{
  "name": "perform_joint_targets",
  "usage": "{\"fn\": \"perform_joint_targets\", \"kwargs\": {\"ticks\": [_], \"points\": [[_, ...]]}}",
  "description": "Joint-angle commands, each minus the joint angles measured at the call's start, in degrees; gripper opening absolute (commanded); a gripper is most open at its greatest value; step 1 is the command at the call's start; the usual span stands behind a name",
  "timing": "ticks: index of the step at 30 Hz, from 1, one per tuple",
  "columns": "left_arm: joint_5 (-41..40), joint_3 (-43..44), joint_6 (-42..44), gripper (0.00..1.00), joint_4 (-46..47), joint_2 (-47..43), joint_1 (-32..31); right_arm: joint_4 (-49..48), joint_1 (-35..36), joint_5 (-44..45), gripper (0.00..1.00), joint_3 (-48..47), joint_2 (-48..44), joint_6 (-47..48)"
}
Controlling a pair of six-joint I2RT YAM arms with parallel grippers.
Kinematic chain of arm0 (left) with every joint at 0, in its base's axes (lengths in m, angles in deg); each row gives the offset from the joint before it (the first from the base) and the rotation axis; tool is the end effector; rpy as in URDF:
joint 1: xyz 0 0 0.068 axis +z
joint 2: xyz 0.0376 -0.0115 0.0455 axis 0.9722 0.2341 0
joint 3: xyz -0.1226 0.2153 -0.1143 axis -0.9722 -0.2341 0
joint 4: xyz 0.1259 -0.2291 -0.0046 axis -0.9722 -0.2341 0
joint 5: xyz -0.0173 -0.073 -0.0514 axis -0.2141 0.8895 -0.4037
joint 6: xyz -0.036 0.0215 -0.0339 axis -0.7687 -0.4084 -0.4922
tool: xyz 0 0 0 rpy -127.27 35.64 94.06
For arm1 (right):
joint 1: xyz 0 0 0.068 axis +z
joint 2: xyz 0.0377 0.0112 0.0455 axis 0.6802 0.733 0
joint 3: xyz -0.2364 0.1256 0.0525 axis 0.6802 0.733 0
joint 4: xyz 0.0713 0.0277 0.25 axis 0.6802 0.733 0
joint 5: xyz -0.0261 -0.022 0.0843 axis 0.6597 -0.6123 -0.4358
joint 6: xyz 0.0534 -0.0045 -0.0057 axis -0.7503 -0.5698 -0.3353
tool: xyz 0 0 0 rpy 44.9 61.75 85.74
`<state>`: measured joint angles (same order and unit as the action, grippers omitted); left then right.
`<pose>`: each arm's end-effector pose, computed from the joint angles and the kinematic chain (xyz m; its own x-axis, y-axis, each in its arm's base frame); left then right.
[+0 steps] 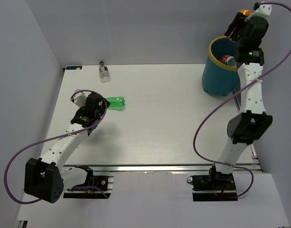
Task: Put the plastic bottles in the bin
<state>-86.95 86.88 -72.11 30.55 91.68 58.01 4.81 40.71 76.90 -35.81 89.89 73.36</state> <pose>0.2365 -0.0605 0.2609 -0.2611 -0.6886 -0.6765 -0.5628 0.6780 -0.4729 0.4024 -0.0205 0.5020 0.1228 0.1646 -0.9787 0.1703 0.9680 0.1842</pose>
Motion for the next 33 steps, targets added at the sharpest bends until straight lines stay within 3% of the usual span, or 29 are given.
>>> {"fn": "perform_joint_targets", "kwargs": {"ticks": [1,3,8,14,22,27,33], "points": [[-1.2,0.9,-1.3,0.98,-1.2,0.6,0.6,15.9,-3.3,2.9,0.54,-14.1,13.5,1.8],[-0.5,1.1,-1.8,0.98,-1.5,1.5,0.9,18.8,-3.5,3.8,0.65,-17.6,15.6,2.2],[0.0,1.6,-2.3,0.98,-2.2,3.5,1.4,10.4,-3.5,7.0,0.88,-6.1,9.7,2.2],[1.0,1.0,-2.5,0.98,-1.0,3.8,1.9,10.4,-3.1,-1.7,0.89,-3.5,3.4,4.2],[4.1,0.7,-4.6,0.98,1.5,6.2,2.9,7.8,0.6,-6.2,0.89,2.1,-6.4,9.4],[6.5,3.3,-5.7,0.98,5.5,12.3,3.4,4.0,12.9,-5.1,0.89,18.1,-16.9,14.9],[9.2,6.9,-11.7,0.98,7.5,20.8,4.8,-11.7,18.5,-16.8,0.89,40.1,-28.0,6.3]]}}
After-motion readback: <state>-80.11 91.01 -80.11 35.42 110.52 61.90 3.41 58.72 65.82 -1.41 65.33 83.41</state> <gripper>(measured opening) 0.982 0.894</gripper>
